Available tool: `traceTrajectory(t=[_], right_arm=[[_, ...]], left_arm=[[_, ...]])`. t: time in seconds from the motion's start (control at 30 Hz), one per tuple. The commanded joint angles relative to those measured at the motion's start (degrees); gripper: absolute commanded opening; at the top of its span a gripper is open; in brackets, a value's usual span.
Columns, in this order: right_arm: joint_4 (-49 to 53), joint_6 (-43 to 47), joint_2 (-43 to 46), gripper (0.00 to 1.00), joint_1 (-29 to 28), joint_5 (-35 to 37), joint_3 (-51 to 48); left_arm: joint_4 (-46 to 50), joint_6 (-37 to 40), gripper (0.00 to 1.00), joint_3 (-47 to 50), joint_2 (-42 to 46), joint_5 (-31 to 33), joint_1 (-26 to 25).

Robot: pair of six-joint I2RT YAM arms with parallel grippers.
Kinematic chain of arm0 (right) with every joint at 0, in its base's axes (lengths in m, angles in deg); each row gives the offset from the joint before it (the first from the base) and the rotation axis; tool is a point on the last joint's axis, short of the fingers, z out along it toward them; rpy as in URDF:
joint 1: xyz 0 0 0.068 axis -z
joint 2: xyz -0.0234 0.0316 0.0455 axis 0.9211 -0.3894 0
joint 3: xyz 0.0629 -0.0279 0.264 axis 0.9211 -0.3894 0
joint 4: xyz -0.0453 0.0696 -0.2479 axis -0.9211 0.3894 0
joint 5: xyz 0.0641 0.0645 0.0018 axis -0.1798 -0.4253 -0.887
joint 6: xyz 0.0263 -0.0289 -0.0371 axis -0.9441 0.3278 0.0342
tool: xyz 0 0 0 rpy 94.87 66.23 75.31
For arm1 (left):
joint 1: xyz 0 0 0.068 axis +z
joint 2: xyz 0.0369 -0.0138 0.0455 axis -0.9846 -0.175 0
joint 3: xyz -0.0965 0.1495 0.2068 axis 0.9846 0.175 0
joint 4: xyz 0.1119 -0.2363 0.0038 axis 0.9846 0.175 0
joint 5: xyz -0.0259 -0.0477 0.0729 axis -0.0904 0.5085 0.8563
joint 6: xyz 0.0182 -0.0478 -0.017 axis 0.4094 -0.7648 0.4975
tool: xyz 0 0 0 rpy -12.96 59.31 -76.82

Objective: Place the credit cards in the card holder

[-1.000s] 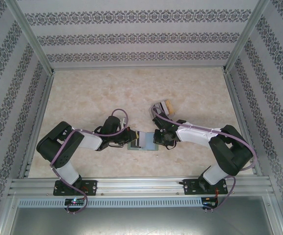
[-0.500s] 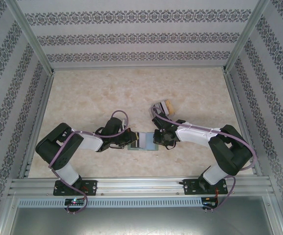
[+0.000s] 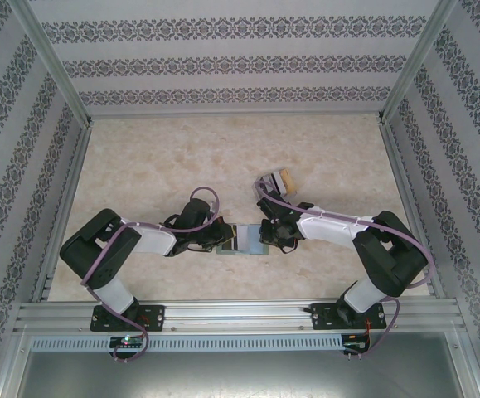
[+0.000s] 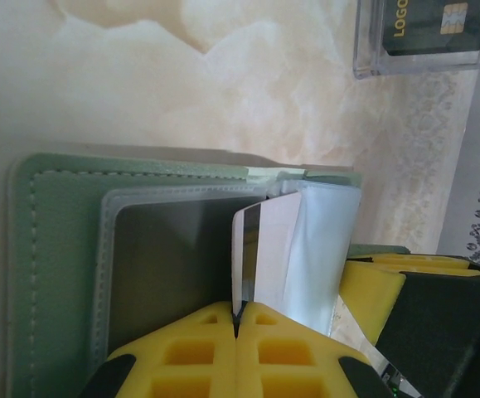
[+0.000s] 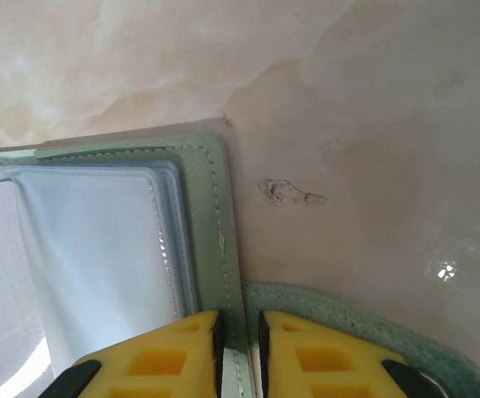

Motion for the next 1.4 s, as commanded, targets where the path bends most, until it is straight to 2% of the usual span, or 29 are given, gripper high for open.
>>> traceTrajectory(t=[0.0, 0.17, 0.5, 0.87, 1.2, 1.37], right_arm=[[-0.71, -0.88, -1.55, 0.21, -0.81, 0.63, 0.23], [-0.92, -1.03, -2.04, 0.21, -0.78, 0.27, 0.48], [-0.73, -0.66, -2.42, 0.21, -0.94, 0.01, 1.13], [-1.18, -1.03, -2.07, 0.21, -0.90, -0.40, 1.12], [-1.49, -1.06, -2.10, 0.21, -1.46, -1.18, 1.30], [-1.49, -1.20, -1.90, 0.21, -1.55, -1.00, 1.29]], left_arm=[[9.90, 1.26, 0.00, 1.22, 2.03, 4.15, -1.06], [12.36, 2.18, 0.00, 0.65, 2.97, 5.15, -1.10], [8.84, 4.03, 0.00, -2.84, -3.01, -0.93, -1.06], [7.58, 5.19, 0.00, -4.86, -4.70, -2.74, -1.07], [5.54, 3.95, 0.05, -8.01, -8.10, -4.44, -2.77], [8.30, 4.74, 0.14, -7.96, -6.79, -2.73, -3.17]])
